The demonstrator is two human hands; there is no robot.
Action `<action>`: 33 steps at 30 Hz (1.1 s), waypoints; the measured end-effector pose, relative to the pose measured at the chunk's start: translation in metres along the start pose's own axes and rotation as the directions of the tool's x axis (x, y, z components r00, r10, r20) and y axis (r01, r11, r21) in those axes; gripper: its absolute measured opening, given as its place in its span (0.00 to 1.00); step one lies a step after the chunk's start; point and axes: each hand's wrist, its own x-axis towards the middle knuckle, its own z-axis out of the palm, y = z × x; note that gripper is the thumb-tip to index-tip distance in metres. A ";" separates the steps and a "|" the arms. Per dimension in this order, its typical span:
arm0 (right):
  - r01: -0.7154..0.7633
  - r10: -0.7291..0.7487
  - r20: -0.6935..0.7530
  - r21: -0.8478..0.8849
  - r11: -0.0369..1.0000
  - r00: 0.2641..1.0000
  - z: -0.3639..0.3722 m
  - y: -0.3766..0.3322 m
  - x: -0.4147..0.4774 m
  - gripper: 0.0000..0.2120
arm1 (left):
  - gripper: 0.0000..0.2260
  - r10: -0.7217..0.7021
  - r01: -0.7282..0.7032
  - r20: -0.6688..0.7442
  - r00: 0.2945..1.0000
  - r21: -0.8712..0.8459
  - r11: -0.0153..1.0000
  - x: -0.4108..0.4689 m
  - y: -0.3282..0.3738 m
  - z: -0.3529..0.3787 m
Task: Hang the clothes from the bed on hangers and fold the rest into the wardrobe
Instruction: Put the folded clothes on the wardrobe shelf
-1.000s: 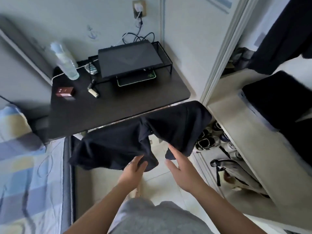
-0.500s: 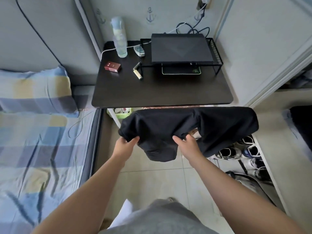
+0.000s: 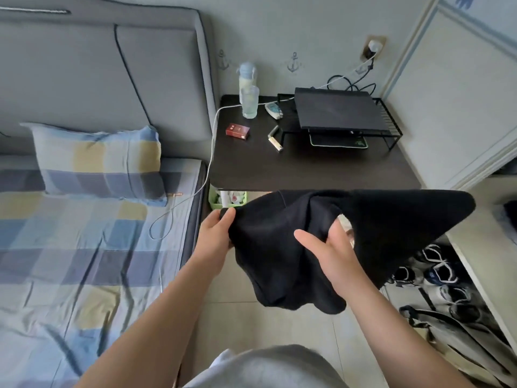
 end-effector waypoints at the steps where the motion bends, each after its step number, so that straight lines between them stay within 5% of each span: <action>1: 0.031 -0.031 0.026 -0.013 0.999 0.999 0.018 -0.012 -0.003 0.18 | 0.09 -0.003 0.003 0.002 1.000 -0.076 0.997 -0.002 0.015 -0.016; 6: 0.170 -0.169 0.229 0.015 0.985 0.959 0.120 -0.063 -0.007 0.24 | 0.10 0.102 -0.102 -0.015 0.995 -0.303 0.947 -0.028 0.093 -0.115; 14: 0.205 -0.289 0.557 0.209 0.956 0.779 0.305 -0.129 -0.006 0.25 | 0.20 0.391 -0.396 -0.063 0.918 -0.119 0.910 -0.115 0.164 -0.281; 19: -0.036 -0.145 0.790 0.206 0.978 0.595 0.408 -0.139 -0.014 0.17 | 0.29 0.318 -0.324 -0.238 0.918 0.012 0.946 -0.172 0.140 -0.361; 24: -0.283 -0.008 0.929 0.121 0.951 0.370 0.496 -0.132 -0.031 0.22 | 0.16 0.182 -0.136 -0.475 0.861 0.129 0.982 -0.214 0.093 -0.401; 27: -0.328 0.089 0.973 -0.016 0.945 0.211 0.533 -0.107 -0.038 0.26 | 0.10 0.129 -0.202 -0.654 0.745 -0.037 0.979 -0.227 0.074 -0.412; 30: -0.284 0.179 0.971 -0.128 0.950 0.161 0.556 -0.076 -0.039 0.24 | 0.12 0.048 -0.384 -0.772 0.634 -0.259 0.886 -0.235 0.068 -0.420; 33: -0.249 0.263 0.962 -0.238 0.939 0.072 0.570 -0.039 -0.035 0.22 | 0.14 -0.017 -0.422 -0.774 0.633 -0.363 0.831 -0.231 0.060 -0.423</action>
